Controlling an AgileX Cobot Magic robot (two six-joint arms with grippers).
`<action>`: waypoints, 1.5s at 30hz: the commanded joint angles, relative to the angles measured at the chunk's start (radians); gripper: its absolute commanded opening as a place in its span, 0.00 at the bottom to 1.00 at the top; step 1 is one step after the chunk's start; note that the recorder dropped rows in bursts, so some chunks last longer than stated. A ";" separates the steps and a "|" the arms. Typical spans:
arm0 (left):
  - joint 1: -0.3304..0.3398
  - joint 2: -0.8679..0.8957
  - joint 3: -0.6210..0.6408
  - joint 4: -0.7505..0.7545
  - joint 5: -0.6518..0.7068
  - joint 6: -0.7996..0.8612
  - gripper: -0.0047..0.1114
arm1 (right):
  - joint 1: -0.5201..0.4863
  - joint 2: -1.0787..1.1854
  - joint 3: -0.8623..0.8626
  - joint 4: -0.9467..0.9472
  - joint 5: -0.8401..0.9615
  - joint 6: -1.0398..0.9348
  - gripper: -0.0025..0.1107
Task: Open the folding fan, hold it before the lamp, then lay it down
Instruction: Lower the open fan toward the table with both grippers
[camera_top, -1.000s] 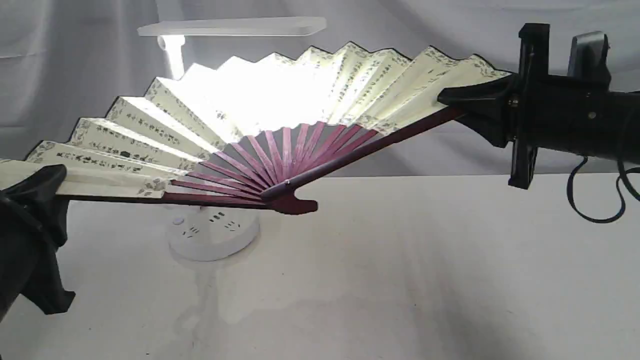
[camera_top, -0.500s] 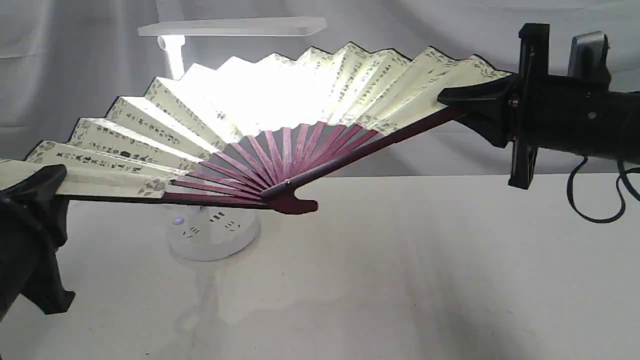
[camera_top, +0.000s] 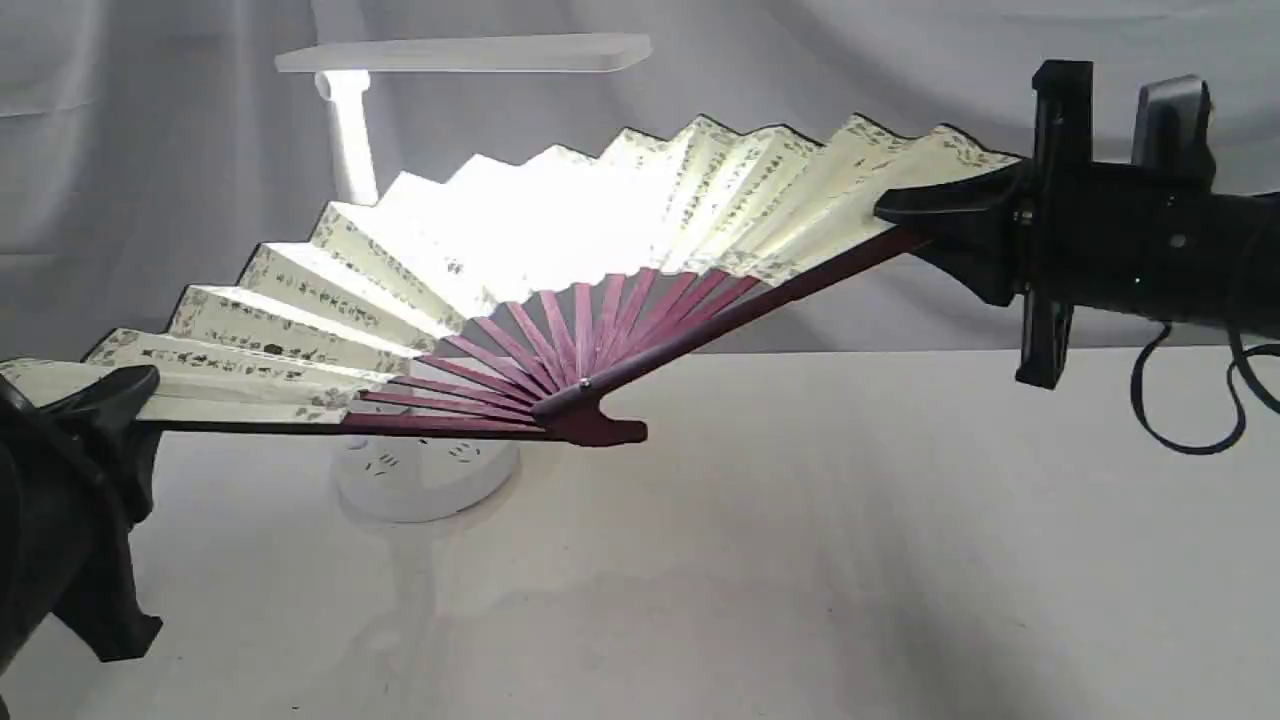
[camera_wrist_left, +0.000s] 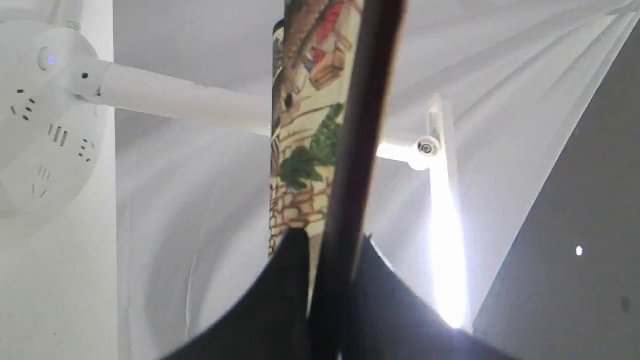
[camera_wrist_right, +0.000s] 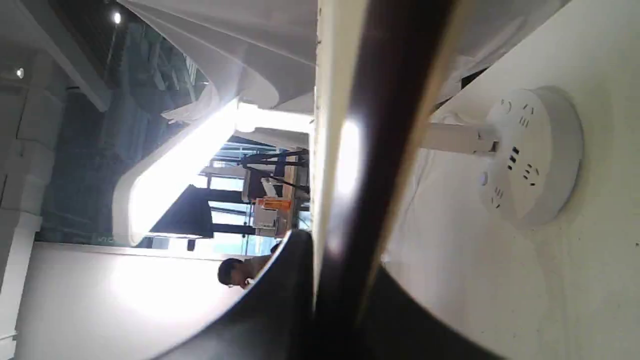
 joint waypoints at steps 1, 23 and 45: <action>0.003 -0.018 -0.016 -0.010 0.010 -0.048 0.04 | -0.005 0.028 0.001 -0.028 -0.027 -0.052 0.02; -0.047 0.166 -0.083 0.129 0.048 -0.162 0.04 | -0.102 0.108 0.003 -0.098 -0.020 -0.045 0.02; -0.202 0.450 -0.328 0.102 0.041 -0.192 0.04 | -0.336 0.108 0.142 -0.148 -0.077 -0.057 0.02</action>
